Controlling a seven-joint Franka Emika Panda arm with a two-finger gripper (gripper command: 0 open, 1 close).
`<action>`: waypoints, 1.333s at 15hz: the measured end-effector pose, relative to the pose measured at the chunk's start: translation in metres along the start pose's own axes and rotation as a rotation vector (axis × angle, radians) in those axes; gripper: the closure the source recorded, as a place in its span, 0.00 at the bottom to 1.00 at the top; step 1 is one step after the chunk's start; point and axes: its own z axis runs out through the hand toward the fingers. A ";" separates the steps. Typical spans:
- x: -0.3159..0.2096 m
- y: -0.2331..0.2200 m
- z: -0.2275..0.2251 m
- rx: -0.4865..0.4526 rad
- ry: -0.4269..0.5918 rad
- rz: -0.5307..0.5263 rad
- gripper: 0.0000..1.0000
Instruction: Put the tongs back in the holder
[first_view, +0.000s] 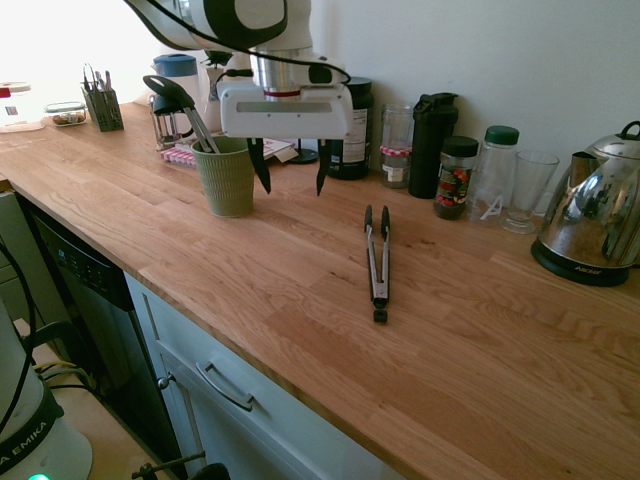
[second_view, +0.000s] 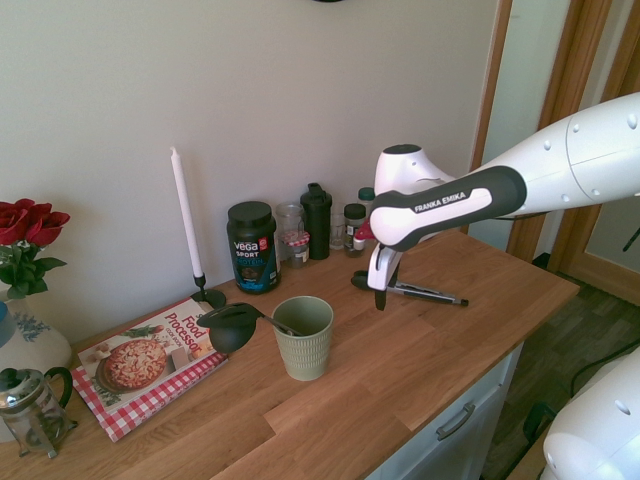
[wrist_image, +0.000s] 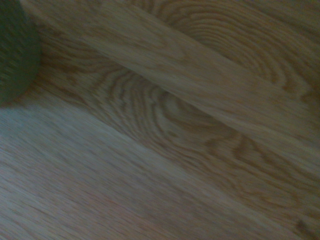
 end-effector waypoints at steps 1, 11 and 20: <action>0.007 0.014 -0.003 -0.004 0.006 -0.016 0.00; 0.049 0.041 0.070 -0.048 0.002 -0.051 0.00; 0.071 0.059 0.104 -0.063 -0.016 -0.017 1.00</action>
